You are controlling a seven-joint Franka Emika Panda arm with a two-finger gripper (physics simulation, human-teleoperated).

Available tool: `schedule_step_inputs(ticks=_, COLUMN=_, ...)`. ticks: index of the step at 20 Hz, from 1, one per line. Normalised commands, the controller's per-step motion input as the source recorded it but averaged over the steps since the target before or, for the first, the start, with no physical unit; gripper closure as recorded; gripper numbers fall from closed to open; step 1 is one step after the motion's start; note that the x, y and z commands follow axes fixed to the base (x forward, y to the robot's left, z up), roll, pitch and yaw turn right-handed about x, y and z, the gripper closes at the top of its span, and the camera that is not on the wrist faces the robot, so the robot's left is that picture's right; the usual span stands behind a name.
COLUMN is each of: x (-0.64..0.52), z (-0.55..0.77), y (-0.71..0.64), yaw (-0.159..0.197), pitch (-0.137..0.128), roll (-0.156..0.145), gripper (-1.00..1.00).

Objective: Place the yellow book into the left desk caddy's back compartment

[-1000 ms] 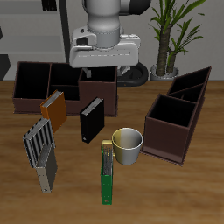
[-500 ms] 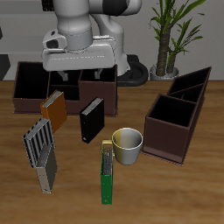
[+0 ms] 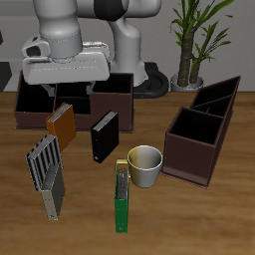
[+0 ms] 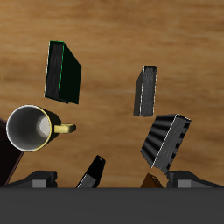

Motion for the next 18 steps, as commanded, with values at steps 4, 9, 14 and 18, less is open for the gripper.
schedule_step_inputs(ticks=4, x=0.34, z=-0.09, y=-0.02, yaw=0.003, pitch=-0.010, roll=-0.026, gripper=-1.00)
schedule_step_inputs(ticks=9, x=0.21, z=-0.04, y=-0.08, yaw=0.000, pitch=-0.007, roll=-0.023, gripper=-1.00)
schedule_step_inputs(ticks=14, x=0.27, z=-0.09, y=-0.22, yaw=-0.007, pitch=-0.002, roll=-0.024, gripper=-1.00)
schedule_step_inputs(ticks=18, x=0.12, z=-0.04, y=-0.15, yaw=0.010, pitch=-0.010, roll=0.000, gripper=-1.00)
